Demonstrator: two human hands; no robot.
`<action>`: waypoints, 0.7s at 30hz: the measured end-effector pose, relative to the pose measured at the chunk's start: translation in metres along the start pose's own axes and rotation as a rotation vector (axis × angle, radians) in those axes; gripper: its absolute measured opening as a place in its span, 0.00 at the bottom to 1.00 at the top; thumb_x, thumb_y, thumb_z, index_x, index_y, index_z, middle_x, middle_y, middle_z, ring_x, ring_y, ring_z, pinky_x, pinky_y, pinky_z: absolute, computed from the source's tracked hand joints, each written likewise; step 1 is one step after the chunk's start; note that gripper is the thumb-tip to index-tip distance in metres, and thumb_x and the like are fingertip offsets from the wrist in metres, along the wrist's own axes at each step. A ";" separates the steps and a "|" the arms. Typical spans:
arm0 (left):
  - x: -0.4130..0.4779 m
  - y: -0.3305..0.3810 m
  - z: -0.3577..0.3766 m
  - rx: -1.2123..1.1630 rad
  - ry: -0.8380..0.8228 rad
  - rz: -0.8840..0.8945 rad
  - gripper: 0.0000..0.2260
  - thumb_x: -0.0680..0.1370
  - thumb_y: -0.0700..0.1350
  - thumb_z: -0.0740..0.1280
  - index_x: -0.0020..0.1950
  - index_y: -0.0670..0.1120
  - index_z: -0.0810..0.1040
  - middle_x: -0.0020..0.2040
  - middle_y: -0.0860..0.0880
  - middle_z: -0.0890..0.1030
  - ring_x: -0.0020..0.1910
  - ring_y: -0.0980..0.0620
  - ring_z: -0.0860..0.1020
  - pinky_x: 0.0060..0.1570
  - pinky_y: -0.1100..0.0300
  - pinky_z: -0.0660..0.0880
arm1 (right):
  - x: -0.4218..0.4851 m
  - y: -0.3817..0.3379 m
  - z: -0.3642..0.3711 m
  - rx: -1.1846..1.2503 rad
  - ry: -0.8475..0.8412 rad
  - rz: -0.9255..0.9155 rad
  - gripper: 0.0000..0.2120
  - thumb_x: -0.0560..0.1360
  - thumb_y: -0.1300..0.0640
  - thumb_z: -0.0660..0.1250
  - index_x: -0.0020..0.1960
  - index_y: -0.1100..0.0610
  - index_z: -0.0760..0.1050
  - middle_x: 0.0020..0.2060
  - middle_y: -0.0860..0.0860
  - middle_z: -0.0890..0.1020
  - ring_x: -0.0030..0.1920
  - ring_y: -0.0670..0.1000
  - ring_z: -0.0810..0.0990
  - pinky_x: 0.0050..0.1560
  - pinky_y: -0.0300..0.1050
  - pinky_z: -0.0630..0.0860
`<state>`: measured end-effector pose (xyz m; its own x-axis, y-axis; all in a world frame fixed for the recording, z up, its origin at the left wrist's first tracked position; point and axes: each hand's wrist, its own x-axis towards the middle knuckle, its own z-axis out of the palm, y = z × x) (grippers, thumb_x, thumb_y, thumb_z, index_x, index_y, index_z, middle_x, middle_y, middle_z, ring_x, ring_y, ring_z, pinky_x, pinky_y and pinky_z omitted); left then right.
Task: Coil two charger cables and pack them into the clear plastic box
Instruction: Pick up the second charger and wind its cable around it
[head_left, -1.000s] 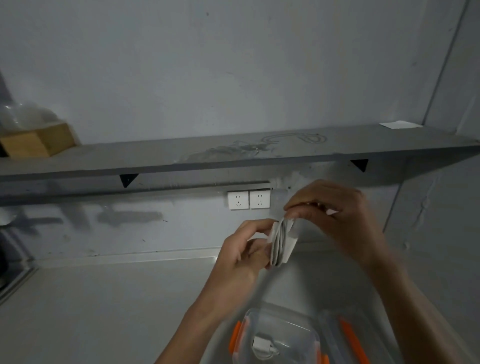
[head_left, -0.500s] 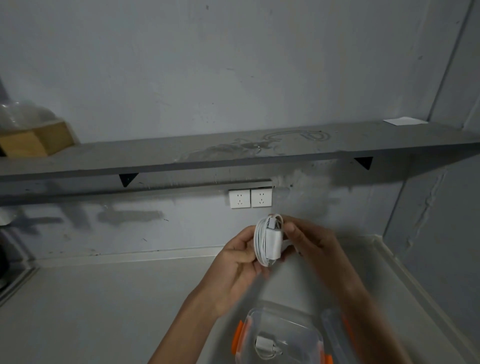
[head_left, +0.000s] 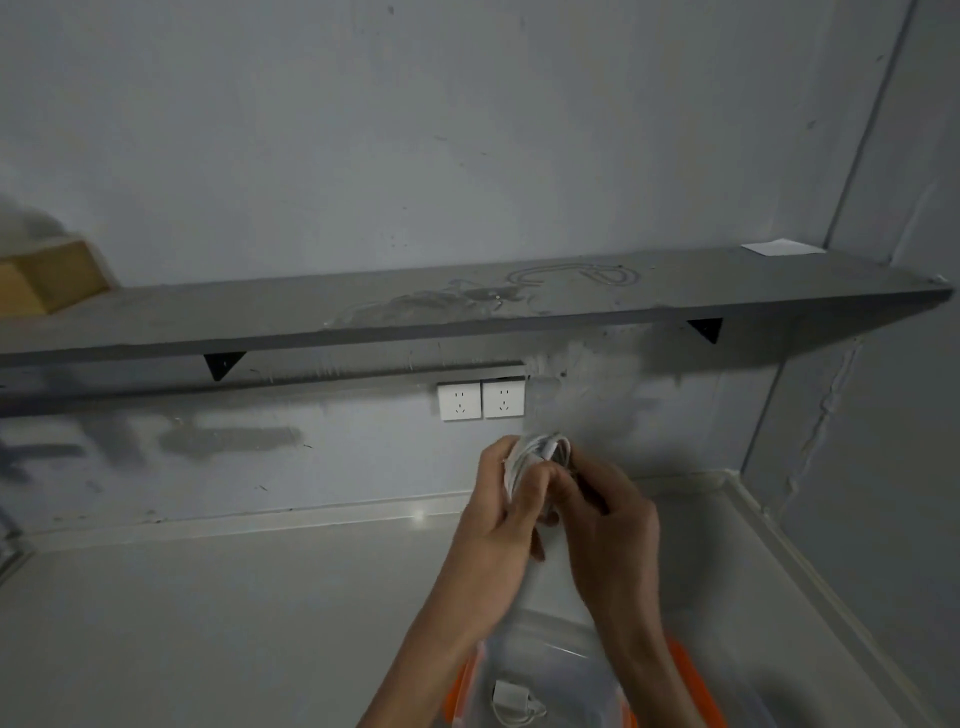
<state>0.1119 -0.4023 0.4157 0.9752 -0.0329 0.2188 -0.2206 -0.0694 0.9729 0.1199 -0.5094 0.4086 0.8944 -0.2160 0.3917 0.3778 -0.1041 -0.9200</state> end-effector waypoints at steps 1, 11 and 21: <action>0.000 0.001 0.000 0.021 0.039 0.042 0.15 0.80 0.55 0.57 0.64 0.54 0.70 0.48 0.55 0.81 0.43 0.58 0.80 0.36 0.63 0.75 | 0.001 -0.001 -0.001 -0.015 -0.044 -0.043 0.09 0.75 0.62 0.70 0.52 0.51 0.84 0.42 0.45 0.84 0.40 0.42 0.82 0.39 0.32 0.75; -0.002 0.010 -0.025 -0.141 0.058 0.023 0.16 0.82 0.54 0.53 0.59 0.49 0.76 0.33 0.51 0.75 0.26 0.55 0.69 0.25 0.62 0.62 | 0.041 -0.003 -0.030 -0.100 -0.380 0.019 0.15 0.73 0.65 0.70 0.49 0.44 0.83 0.41 0.48 0.87 0.44 0.51 0.85 0.49 0.41 0.79; 0.006 0.010 -0.013 -0.137 0.056 -0.033 0.16 0.82 0.54 0.53 0.58 0.47 0.75 0.40 0.44 0.77 0.29 0.53 0.72 0.24 0.63 0.64 | 0.044 0.022 -0.013 0.511 -0.260 0.411 0.14 0.71 0.65 0.68 0.56 0.66 0.79 0.53 0.67 0.82 0.51 0.58 0.81 0.54 0.46 0.81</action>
<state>0.1158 -0.3903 0.4273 0.9821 0.0231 0.1867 -0.1879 0.0675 0.9799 0.1646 -0.5335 0.4062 0.9930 0.1053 0.0542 0.0051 0.4189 -0.9080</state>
